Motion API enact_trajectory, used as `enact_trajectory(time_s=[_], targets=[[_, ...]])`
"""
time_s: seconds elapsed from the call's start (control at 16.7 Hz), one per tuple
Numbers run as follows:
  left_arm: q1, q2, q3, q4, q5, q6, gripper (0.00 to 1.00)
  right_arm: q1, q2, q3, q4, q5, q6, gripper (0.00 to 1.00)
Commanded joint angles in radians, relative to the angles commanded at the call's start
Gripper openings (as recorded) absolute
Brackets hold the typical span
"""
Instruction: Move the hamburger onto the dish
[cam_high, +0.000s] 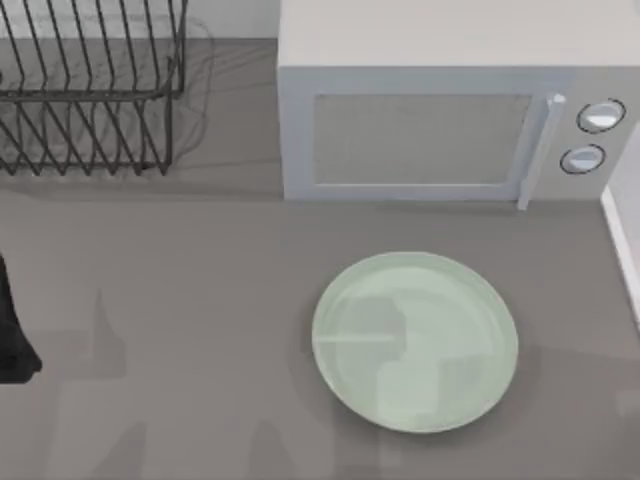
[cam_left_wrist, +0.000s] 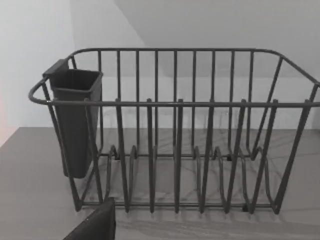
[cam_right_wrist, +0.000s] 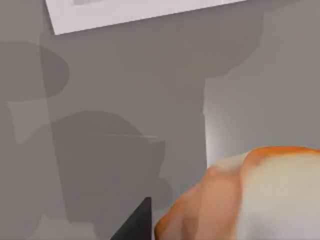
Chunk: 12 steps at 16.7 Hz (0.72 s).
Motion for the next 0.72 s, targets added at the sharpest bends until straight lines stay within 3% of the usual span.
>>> enact_trajectory(time_s=[0.24,0.72], targets=[[0.000,0.000,0.000,0.000,0.000,0.000,1.00,0.197,0.116,0.112,-0.021,0.010,0.382,0.00],[0.000,0.000,0.000,0.000,0.000,0.000,1.00,0.591,0.373,0.336,-0.059,0.013,1.318,0.00]])
